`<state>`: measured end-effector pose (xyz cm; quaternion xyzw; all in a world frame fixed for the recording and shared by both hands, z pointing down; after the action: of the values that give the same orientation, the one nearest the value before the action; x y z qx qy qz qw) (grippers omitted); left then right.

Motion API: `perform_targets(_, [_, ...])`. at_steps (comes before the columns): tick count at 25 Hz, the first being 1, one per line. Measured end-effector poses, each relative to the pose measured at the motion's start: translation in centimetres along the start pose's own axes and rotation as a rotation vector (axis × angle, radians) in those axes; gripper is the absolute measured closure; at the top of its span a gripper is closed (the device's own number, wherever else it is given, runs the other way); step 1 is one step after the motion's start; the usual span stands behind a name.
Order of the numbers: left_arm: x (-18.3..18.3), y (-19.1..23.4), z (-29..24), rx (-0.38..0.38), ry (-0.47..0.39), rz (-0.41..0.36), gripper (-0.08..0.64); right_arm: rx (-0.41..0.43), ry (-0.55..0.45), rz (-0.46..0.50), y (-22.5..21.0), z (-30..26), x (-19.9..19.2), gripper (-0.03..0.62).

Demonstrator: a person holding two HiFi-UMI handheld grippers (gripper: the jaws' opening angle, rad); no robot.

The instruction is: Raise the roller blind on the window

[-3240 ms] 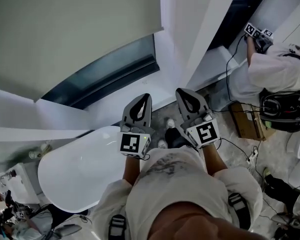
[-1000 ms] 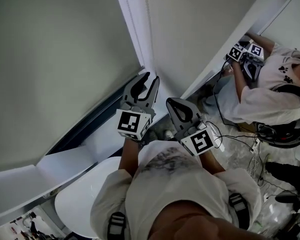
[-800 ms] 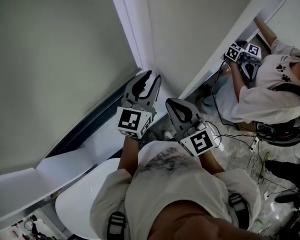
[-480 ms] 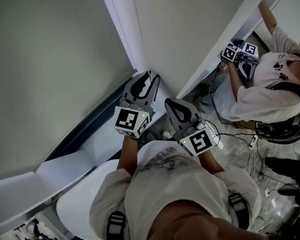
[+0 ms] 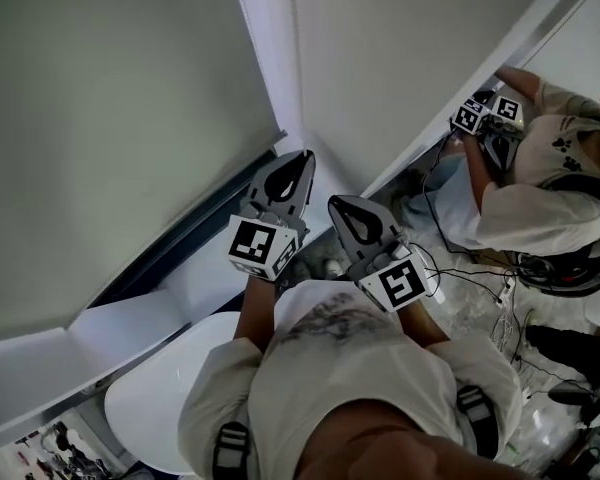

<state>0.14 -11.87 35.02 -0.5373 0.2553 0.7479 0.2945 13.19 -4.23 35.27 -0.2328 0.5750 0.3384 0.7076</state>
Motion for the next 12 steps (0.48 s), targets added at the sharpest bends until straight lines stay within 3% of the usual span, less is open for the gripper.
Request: perform_targets(12, [-0.3, -0.4, 3.1, 0.011, 0.043, -0.011, 0.552, 0.105, 0.028, -0.029, 0.2, -2.6, 2.0, 0.529])
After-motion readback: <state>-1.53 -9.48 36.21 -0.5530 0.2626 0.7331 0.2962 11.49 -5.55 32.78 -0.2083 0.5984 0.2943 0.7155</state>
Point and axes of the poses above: the fingertips, and each gripper's own axes: z backward along the fingers, y to its left, x out of its top, the point moved 8 cm from there along z, backward along the fingers, and after that the axes turned 13 degrees about -y, right-handed, at the moved point
